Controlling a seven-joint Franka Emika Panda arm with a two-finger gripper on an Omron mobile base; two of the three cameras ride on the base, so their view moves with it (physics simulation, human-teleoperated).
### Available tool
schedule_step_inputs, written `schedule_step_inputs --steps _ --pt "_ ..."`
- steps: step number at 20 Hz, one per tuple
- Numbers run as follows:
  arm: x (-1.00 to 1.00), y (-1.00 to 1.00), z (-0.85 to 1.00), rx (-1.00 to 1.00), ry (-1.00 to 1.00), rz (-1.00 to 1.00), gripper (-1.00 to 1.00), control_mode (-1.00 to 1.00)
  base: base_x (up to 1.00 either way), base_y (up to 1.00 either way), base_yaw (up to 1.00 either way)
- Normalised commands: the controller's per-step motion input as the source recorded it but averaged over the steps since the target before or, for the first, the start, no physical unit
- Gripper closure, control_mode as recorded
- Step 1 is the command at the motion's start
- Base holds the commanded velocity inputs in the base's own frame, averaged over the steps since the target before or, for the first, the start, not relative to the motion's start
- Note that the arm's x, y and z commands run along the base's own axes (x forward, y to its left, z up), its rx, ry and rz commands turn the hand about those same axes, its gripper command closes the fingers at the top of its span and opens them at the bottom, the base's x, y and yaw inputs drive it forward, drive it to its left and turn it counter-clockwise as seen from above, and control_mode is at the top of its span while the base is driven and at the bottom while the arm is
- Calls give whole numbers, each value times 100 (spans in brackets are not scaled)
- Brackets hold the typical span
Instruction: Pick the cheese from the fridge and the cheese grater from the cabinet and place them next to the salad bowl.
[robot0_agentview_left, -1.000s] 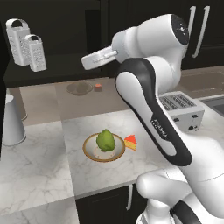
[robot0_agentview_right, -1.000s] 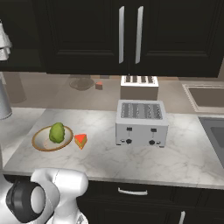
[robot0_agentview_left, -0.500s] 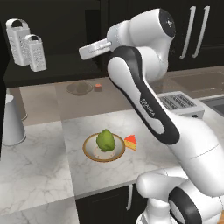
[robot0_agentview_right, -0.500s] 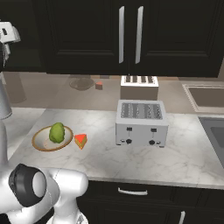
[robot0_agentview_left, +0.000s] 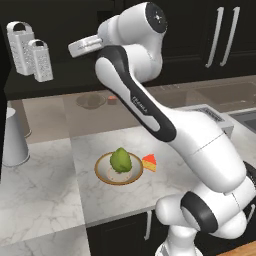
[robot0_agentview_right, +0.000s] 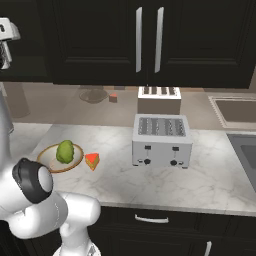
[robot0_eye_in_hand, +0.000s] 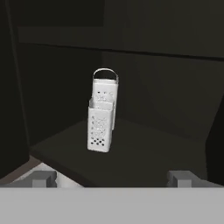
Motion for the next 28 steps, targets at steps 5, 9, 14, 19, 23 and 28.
schedule_step_inputs --steps 5,9,14,19,23,28 --pt "12 41 0 0 0 0 -100 -100 0 0 0" --pt "16 8 0 0 0 0 -100 -100 0 0 0" --pt "14 0 -1 0 0 0 -100 -100 0 0 0" --pt "29 0 -17 0 0 0 -100 -100 0 0 0" --pt "11 0 -37 0 0 0 -100 -100 0 0 0" --pt "0 0 0 0 0 0 -100 -100 0 0 0"
